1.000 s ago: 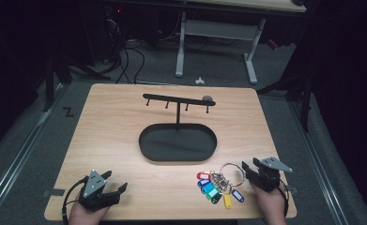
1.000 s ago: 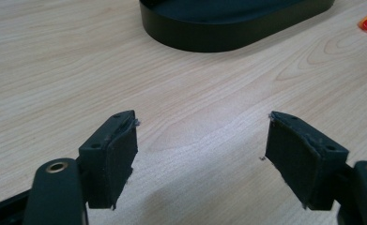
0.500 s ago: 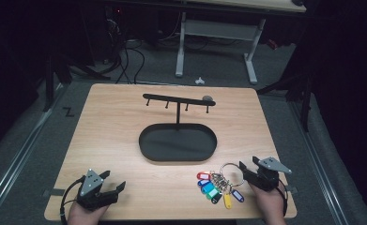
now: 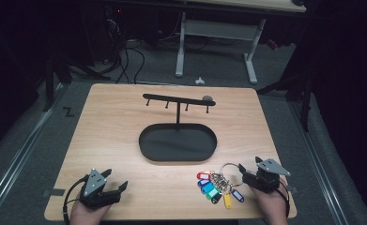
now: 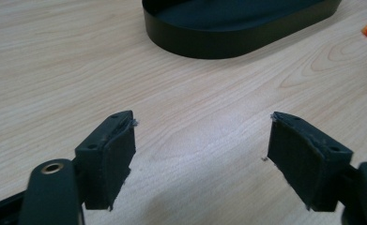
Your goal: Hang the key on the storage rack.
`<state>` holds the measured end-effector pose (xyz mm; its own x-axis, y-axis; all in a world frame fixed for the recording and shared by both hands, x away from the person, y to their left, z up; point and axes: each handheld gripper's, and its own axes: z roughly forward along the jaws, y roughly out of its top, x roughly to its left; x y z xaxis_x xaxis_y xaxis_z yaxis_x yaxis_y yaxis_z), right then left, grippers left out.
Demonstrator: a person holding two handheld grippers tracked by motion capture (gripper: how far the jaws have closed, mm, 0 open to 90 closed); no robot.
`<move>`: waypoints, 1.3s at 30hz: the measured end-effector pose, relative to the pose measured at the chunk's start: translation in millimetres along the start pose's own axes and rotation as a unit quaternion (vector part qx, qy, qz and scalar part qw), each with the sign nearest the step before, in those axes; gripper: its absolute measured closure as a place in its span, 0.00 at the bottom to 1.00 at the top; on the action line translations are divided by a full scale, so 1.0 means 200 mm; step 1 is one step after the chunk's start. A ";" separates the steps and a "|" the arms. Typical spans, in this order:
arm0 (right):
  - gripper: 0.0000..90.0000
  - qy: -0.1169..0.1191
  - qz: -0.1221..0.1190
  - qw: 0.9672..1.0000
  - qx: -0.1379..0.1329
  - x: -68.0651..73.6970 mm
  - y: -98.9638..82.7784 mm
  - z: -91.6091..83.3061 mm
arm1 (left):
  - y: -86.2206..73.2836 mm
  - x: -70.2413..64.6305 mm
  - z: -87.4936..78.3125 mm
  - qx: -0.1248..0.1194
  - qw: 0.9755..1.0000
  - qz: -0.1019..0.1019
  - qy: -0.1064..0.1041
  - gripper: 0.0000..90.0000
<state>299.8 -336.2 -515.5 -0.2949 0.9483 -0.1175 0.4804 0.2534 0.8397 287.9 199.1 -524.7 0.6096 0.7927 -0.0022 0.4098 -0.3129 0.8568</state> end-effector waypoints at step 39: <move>0.43 0.064 -0.059 0.941 0.327 -0.03 0.26 0.09 | 0.16 -0.09 0.21 -0.017 0.998 0.048 -0.042 0.16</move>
<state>340.8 -326.4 -480.9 -0.4562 0.8854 -0.0892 0.8311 0.4597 0.3130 318.5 153.1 -519.4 0.6999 0.7132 0.0386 0.3241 -0.3653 0.8727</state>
